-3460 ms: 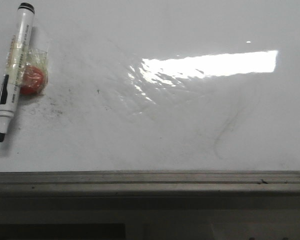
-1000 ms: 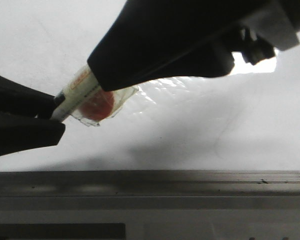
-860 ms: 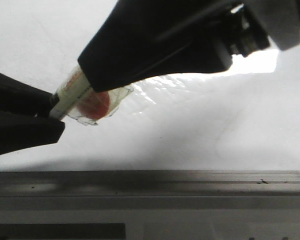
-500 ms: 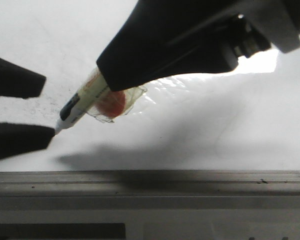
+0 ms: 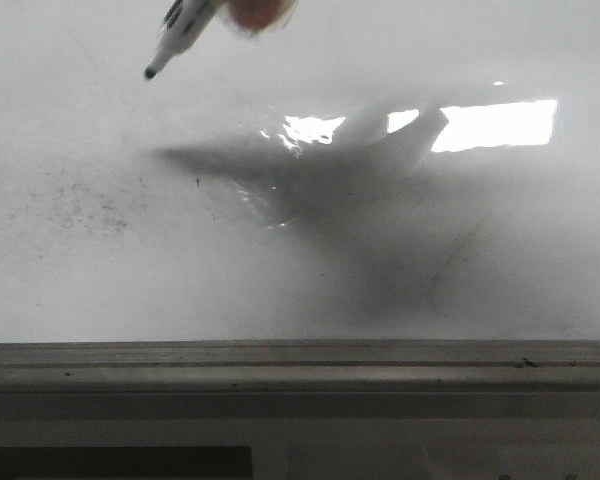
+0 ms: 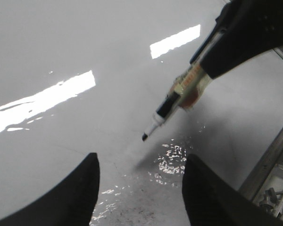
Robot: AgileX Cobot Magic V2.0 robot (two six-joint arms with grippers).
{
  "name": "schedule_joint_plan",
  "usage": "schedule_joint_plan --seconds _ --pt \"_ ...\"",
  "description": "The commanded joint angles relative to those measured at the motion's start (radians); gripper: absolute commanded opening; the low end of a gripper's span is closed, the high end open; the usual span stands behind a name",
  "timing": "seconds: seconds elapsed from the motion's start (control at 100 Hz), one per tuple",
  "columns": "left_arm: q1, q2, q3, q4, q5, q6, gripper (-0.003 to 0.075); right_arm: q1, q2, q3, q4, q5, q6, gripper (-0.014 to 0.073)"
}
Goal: Write number 8 on whiteboard
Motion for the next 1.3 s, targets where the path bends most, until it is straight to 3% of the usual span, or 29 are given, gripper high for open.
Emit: schedule_joint_plan --seconds 0.0,0.18,0.45,0.62,0.74,1.03,1.13,1.29 --pt "-0.005 0.001 -0.027 -0.028 -0.059 -0.010 0.0368 -0.070 -0.019 -0.087 0.005 -0.012 0.007 -0.0043" --pt "-0.005 0.001 -0.027 -0.057 -0.065 -0.010 0.0368 -0.159 0.018 -0.122 0.005 0.030 0.007 -0.0043" --pt "-0.005 0.001 -0.027 -0.051 -0.065 -0.010 0.0368 -0.149 0.115 -0.122 0.000 0.144 0.007 -0.0043" --pt "-0.005 0.001 -0.027 -0.051 -0.065 -0.010 0.0368 -0.154 0.036 -0.122 -0.187 0.259 0.112 -0.0043" --pt "-0.005 0.001 -0.027 -0.051 -0.065 -0.010 0.0368 -0.149 0.026 -0.115 -0.177 0.346 0.134 -0.0043" --pt "-0.005 0.001 -0.027 -0.051 -0.065 -0.010 0.0368 -0.066 0.089 -0.113 -0.145 0.135 0.155 -0.0043" --pt "-0.005 0.001 -0.027 -0.051 -0.065 -0.010 0.0368 -0.093 0.070 -0.124 -0.212 0.131 0.223 -0.0043" --pt "-0.005 0.001 -0.027 -0.051 -0.065 -0.010 0.0368 -0.149 0.011 -0.127 -0.243 0.117 0.225 -0.0043"
